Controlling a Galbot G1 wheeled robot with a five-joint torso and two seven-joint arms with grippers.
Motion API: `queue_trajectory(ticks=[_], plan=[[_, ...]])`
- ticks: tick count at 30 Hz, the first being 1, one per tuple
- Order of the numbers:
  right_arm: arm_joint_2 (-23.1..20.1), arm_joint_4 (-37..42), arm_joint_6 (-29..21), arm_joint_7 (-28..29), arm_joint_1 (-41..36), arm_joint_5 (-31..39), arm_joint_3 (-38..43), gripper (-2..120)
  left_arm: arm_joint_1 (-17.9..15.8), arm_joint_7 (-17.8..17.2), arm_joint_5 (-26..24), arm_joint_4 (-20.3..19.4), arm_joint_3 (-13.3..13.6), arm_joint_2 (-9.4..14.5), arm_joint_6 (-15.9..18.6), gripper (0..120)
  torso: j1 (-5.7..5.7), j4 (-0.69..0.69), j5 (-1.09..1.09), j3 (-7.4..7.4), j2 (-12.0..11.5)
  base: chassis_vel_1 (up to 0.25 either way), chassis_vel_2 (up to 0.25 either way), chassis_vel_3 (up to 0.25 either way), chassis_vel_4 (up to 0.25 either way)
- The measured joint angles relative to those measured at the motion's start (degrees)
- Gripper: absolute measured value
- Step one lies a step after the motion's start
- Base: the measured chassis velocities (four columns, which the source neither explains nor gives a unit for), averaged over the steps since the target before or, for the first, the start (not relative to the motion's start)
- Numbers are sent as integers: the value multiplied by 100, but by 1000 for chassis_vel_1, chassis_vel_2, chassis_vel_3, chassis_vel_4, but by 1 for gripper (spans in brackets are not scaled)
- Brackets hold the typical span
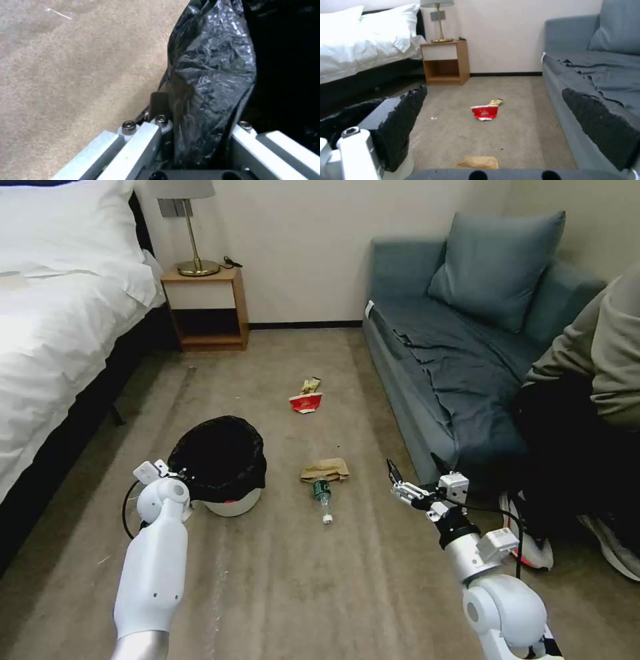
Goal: Pick up the trash bin, then pick up the garbage on the floor and place it into the trash bin.
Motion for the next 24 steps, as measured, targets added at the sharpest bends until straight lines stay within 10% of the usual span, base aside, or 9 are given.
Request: queue_trajectory(ticks=[13, 24], plan=[[9, 2, 62, 115, -40, -33, -28, 100, 562, -65, 452, -876, -164, 233, 35, 2, 0, 3, 4, -1, 0, 0, 0, 0, 0], [197, -593, 1032, 584, 217, -502, -363, 100, 1587, -258, 1054, -3009, -411, 578, 803, 2, 0, 3, 5, -2, 1, 0, 0, 0, 0]])
